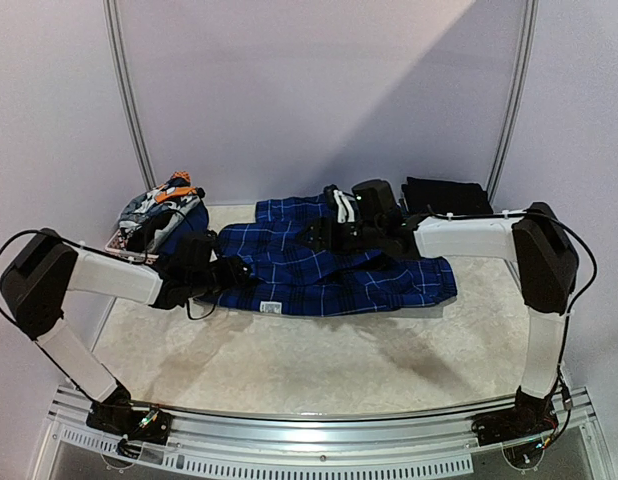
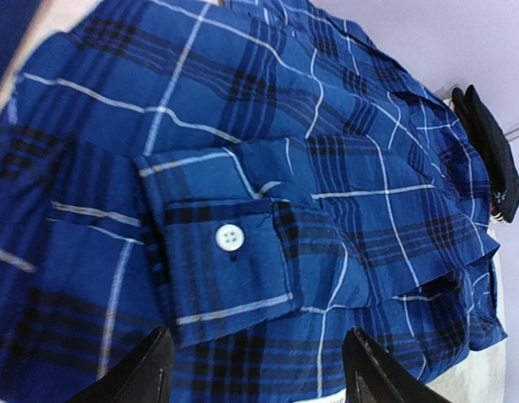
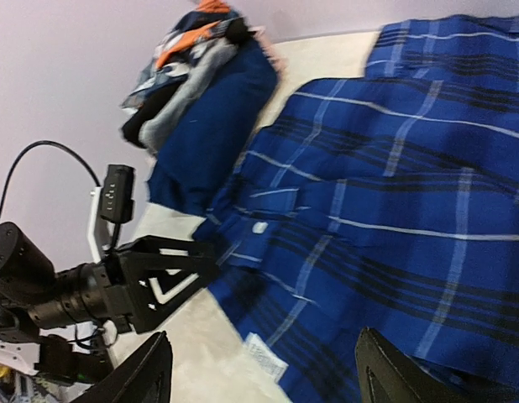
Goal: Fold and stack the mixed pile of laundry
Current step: Fold the flattened shirt at the center of the board, then adjust the 1/3-folded shirt at the center of the board.
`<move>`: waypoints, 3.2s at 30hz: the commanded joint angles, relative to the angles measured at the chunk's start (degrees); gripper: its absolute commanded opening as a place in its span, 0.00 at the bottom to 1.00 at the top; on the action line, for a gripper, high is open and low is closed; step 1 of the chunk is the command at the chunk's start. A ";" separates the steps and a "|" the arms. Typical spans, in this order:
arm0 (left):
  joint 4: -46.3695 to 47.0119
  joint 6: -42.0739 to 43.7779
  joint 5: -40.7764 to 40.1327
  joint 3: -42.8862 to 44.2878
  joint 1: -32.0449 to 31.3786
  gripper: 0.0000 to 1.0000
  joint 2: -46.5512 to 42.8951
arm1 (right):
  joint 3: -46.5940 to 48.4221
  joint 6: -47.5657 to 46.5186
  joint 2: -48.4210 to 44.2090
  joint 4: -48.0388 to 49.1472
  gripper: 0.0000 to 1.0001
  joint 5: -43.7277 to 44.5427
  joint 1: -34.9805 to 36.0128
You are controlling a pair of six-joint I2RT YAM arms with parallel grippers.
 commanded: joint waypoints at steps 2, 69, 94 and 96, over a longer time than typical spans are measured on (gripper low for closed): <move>0.86 -2.62 1.47 3.51 -0.82 0.69 3.26 | -7.87 -3.86 -8.18 -2.32 0.75 6.18 -2.68; 25.61 -9.02 -7.96 -1.28 -1.80 0.53 20.50 | -51.54 4.67 -36.46 -9.02 0.65 -0.05 -25.29; 25.63 -6.68 -9.54 -3.50 -1.80 0.49 22.35 | -48.62 4.39 -29.98 -6.97 0.15 0.72 -26.05; 25.53 -6.44 -9.73 -3.58 -1.80 0.49 22.40 | -48.43 4.40 -29.48 -6.91 0.12 1.03 -26.07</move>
